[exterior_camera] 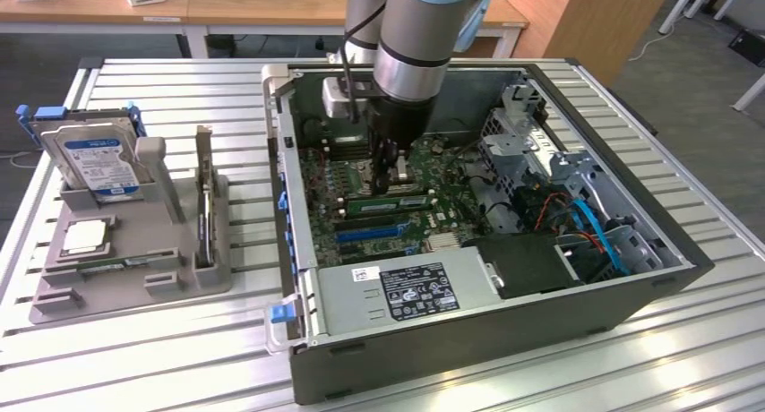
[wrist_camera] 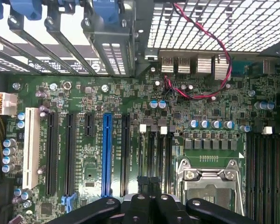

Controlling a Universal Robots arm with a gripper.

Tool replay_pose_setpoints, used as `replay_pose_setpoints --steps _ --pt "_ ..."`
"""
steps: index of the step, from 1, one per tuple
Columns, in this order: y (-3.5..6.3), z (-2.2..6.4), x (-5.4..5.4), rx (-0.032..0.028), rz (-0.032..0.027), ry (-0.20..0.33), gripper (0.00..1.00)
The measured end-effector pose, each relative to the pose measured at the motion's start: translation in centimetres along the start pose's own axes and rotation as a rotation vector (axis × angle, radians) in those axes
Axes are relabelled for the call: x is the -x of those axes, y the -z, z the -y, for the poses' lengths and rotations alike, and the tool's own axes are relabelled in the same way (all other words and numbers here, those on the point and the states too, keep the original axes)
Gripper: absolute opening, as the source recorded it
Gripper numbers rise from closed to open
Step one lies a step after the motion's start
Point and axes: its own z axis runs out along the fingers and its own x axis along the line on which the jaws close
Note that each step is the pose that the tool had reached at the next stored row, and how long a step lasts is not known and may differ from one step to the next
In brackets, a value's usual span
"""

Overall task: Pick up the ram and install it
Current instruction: 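Press down the ram until it locks into place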

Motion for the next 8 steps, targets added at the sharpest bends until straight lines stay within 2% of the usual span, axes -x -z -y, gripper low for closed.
replay_pose_setpoints --steps 8 --pt "-0.10 -0.03 -0.01 0.0001 -0.0002 0.000 0.11"
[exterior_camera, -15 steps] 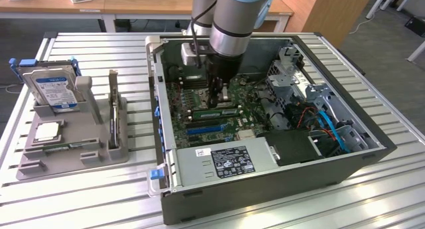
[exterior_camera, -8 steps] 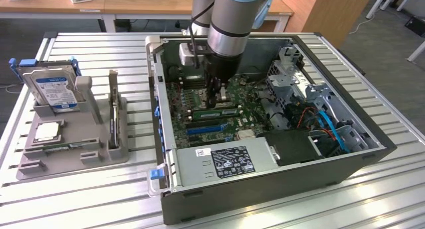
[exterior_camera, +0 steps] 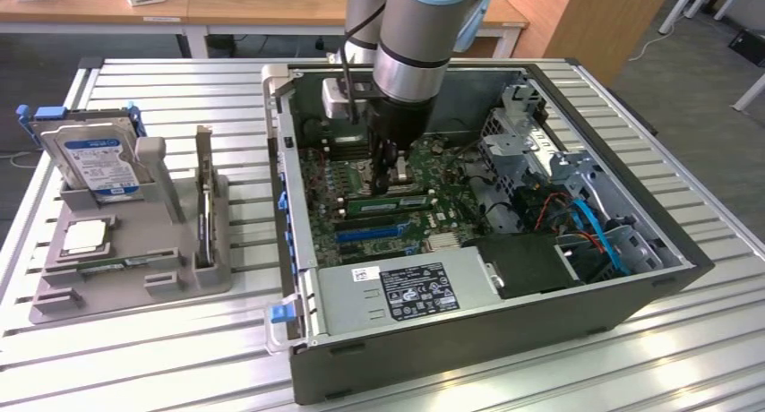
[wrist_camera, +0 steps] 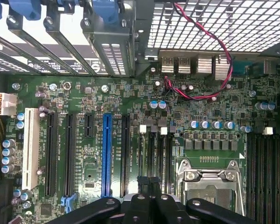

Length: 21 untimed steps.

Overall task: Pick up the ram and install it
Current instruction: 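Press down the ram until it locks into place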

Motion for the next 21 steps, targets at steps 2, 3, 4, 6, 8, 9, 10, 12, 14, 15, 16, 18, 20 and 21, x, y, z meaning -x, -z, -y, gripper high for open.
replay_pose_setpoints --steps 2,3,4,6,8,9,10,12,14,15,16,18,20,21 --pt "-0.01 0.00 0.00 0.0000 0.0001 0.000 0.11" --pt "-0.02 0.00 -0.05 -0.0002 0.0004 0.000 0.11" --pt "-0.02 0.00 -0.13 -0.0002 0.0003 0.000 0.11" --pt "-0.01 0.00 -0.20 -0.0001 0.0002 0.000 0.11" --pt "-0.01 0.00 -0.20 -0.0001 0.0002 0.000 0.11" --pt "-0.01 0.00 -0.20 -0.0001 0.0002 0.000 0.11" --pt "-0.02 0.00 -0.21 -0.0001 0.0001 0.000 0.11" --pt "-0.11 0.00 -0.21 -0.0001 0.0002 0.000 0.11" --pt "-0.11 0.00 -0.21 0.0000 0.0000 0.000 0.11" --pt "-0.11 0.00 -0.21 0.0000 0.0000 0.000 0.11" --pt "-0.12 0.01 -0.21 -0.0001 0.0002 0.000 0.11" --pt "-0.18 0.01 -0.20 -0.0003 0.0005 0.000 0.11" --pt "-0.27 0.01 -0.21 -0.0001 0.0002 0.000 0.11" --pt "-0.26 0.01 -0.21 0.0000 0.0001 0.000 0.11"
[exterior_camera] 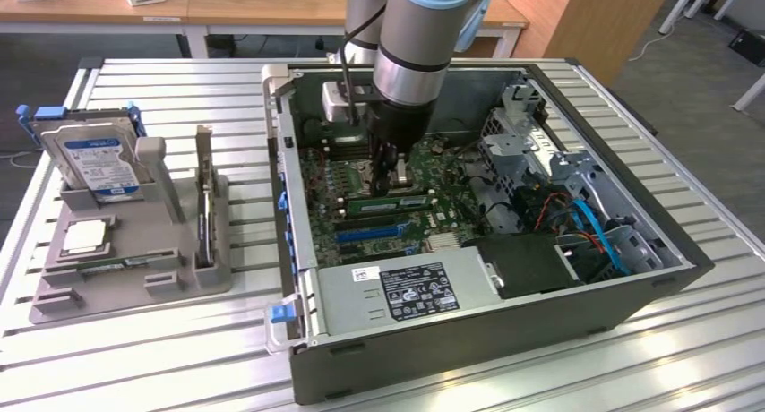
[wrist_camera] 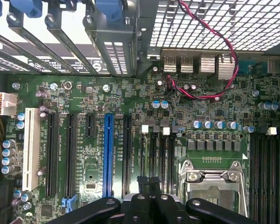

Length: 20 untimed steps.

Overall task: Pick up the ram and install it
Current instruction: 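Press down the ram until it locks into place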

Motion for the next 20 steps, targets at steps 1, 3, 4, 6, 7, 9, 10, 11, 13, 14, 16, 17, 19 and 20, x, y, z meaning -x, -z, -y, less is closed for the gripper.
replay_pose_setpoints --steps 1,3,4,6,7,9,10,11,13,14,16,17,19,20 --pt "0.00 0.00 0.00 0.0000 0.0000 0.000 0.11" --pt "0.00 0.00 0.00 0.0000 0.0000 0.000 0.11" --pt "-0.03 0.00 0.00 0.0000 0.0002 0.000 0.11" --pt "-0.09 0.00 0.00 0.0000 0.0000 0.000 0.11" --pt "-0.08 0.00 0.00 0.0000 0.0000 0.000 0.11" --pt "-0.09 0.00 0.00 0.0000 0.0000 0.000 0.11" --pt "-0.09 0.00 0.00 0.0000 -0.0001 0.000 0.11" --pt "-0.15 0.01 0.00 -0.0002 0.0003 0.000 0.11" --pt "-0.24 0.01 0.00 -0.0001 0.0001 0.000 0.11" --pt "-0.24 0.01 0.00 0.0000 0.0000 0.000 0.11" --pt "-0.24 0.01 0.00 0.0000 0.0000 0.000 0.11" --pt "-0.24 0.01 -0.01 0.0001 -0.0001 0.000 0.11" --pt "-0.35 0.02 0.00 -0.0002 0.0002 0.000 0.11" --pt "-0.40 0.02 -0.01 -0.0001 0.0002 0.000 0.11"
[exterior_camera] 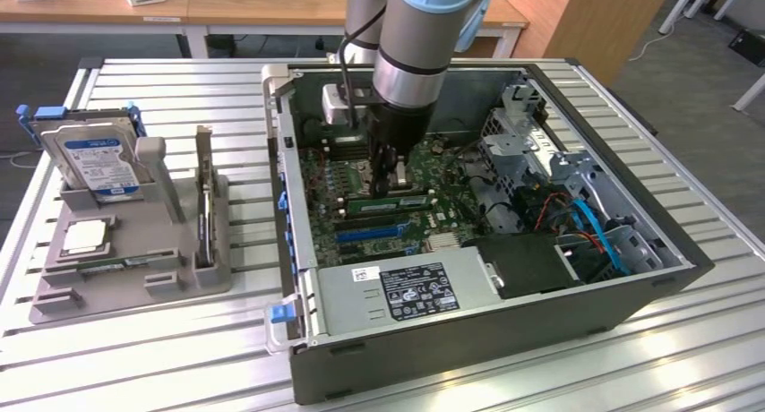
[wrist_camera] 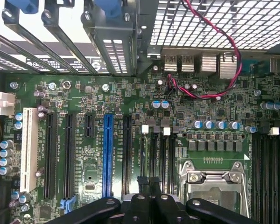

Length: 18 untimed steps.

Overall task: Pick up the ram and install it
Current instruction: 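Press down the ram until it locks into place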

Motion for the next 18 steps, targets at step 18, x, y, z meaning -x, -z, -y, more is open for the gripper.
replay_pose_setpoints --steps 18 --pt "-0.23 0.01 -0.01 0.0001 -0.0002 0.000 0.11"
